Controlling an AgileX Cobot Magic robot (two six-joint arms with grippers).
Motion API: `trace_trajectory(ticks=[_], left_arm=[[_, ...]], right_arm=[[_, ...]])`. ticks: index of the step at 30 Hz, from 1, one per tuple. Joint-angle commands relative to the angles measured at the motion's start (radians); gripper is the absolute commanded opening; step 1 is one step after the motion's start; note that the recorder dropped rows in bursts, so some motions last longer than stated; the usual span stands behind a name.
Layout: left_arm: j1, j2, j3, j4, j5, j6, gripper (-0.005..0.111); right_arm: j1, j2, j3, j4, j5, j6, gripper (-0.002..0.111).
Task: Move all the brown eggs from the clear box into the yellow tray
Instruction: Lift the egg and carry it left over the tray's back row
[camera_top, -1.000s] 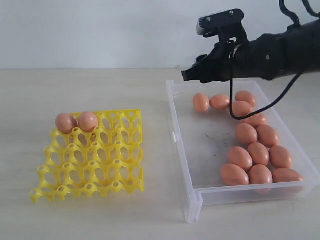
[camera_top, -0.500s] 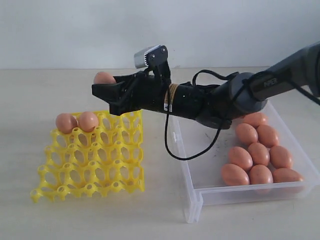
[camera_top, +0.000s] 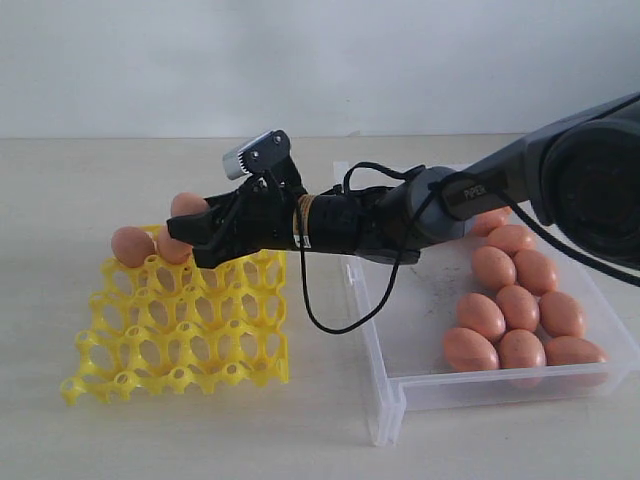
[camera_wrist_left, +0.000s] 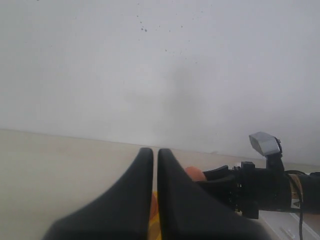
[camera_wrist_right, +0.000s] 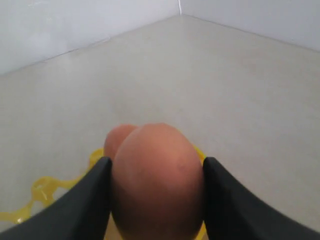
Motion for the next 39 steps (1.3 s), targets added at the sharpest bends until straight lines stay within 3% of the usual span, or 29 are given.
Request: trace_trajectory(ticks=[1, 19, 23, 26, 29, 39], left_arm=[[-0.006, -0.003, -0.003, -0.009, -0.016, -0.007, 0.004], [-0.006, -0.003, -0.003, -0.009, -0.016, -0.007, 0.004], [-0.006, -0.003, -0.003, -0.009, -0.016, -0.007, 0.004], [-0.006, -0.003, -0.003, -0.009, -0.016, -0.007, 0.004], [-0.006, -0.003, -0.003, -0.009, -0.016, -0.007, 0.004], [-0.006, -0.003, -0.003, -0.009, -0.016, -0.007, 0.004]], right_arm=[[0.001, -0.001, -0.014, 0.002, 0.025, 0.011, 0.0], [0.001, 0.003, -0.014, -0.013, 0.114, 0.027, 0.0], [0.001, 0.011, -0.014, -0.015, 0.121, 0.046, 0.016], [0.001, 0.011, -0.014, -0.02, 0.143, 0.079, 0.041], [0.001, 0.011, -0.014, -0.025, 0.152, 0.098, 0.057], [0.001, -0.03, -0.014, -0.03, 0.181, 0.096, 0.059]])
